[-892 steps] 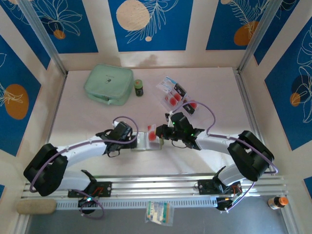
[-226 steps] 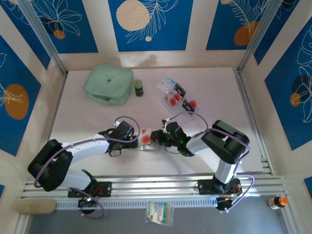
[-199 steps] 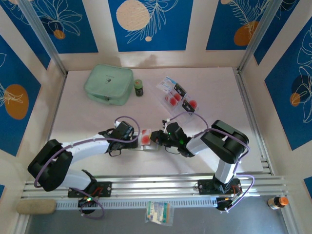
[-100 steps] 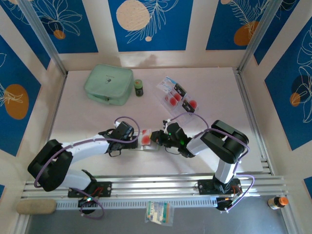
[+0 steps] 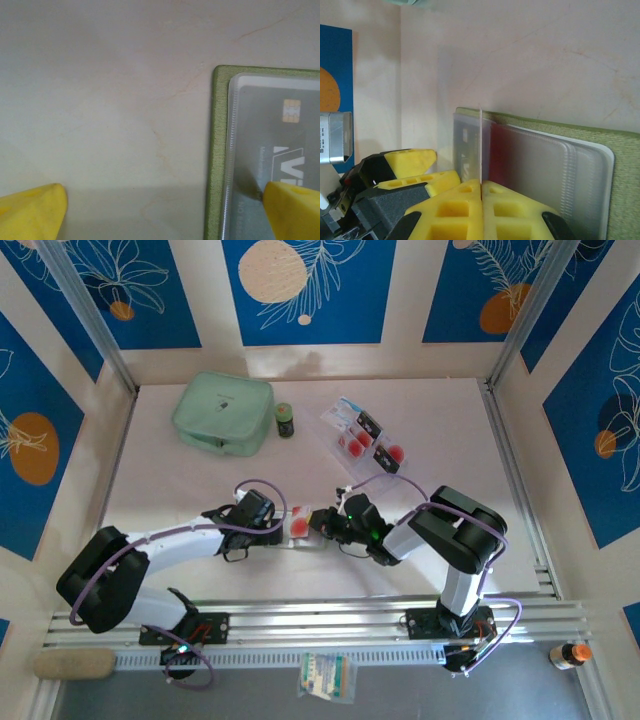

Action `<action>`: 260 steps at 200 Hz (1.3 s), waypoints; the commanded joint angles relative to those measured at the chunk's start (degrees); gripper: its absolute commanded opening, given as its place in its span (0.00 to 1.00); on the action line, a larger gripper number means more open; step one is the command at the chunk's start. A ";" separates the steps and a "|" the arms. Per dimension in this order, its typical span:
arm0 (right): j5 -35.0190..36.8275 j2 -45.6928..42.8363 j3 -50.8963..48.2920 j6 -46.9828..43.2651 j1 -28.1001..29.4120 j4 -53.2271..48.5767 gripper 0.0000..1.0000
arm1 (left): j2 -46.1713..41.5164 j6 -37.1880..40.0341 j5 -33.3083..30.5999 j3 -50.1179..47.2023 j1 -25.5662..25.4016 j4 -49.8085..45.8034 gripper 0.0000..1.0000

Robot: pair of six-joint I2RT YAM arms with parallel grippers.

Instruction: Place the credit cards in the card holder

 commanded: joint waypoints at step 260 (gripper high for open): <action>10.68 -4.76 0.74 -0.05 6.16 -15.23 0.00 | -0.53 -0.63 -0.86 -1.66 -0.24 -0.87 1.00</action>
